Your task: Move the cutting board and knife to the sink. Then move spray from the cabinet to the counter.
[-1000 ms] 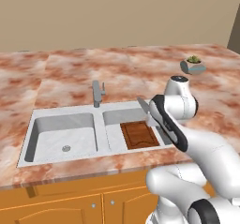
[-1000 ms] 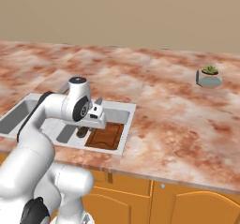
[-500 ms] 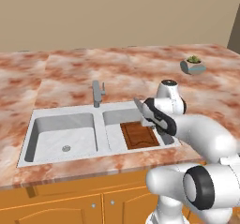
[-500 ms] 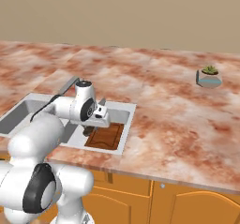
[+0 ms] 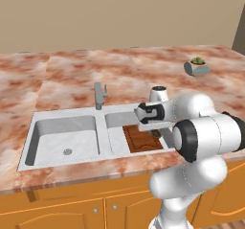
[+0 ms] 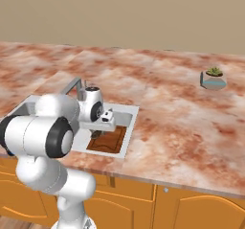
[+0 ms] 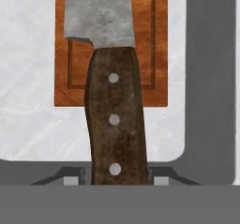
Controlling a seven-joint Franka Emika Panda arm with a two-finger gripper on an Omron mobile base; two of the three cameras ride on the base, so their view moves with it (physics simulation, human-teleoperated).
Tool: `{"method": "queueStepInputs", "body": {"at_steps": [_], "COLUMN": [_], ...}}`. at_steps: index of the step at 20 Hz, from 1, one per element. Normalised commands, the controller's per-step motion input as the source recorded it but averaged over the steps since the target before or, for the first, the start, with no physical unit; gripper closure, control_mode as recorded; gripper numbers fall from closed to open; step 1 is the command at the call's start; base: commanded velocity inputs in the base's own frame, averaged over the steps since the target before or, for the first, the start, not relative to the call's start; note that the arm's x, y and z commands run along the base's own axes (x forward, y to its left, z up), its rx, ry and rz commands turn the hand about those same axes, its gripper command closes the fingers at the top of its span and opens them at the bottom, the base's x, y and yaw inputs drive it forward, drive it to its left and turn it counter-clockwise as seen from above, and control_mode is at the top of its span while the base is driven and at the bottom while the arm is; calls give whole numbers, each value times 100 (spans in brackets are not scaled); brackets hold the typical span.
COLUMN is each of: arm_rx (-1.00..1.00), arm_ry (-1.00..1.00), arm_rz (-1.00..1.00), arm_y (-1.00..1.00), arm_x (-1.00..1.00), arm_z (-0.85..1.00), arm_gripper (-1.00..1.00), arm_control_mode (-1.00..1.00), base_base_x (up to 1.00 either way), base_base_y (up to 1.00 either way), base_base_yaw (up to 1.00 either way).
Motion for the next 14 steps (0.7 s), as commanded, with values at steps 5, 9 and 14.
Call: {"method": "queueStepInputs", "body": {"at_steps": [5,9,14], "arm_rx": [0,0,0], "arm_ry": [11,4,1], "arm_rz": [-1,0,0], "arm_y": [-1,-4,-8], "arm_x": [48,28,13], "arm_z": [-42,-42,-47], "arm_gripper": [100,100,100], "arm_control_mode": [-100,-100,-100], "base_base_x": [0,0,0], "base_base_y": [0,0,0], "base_base_yaw": [0,0,0]}}
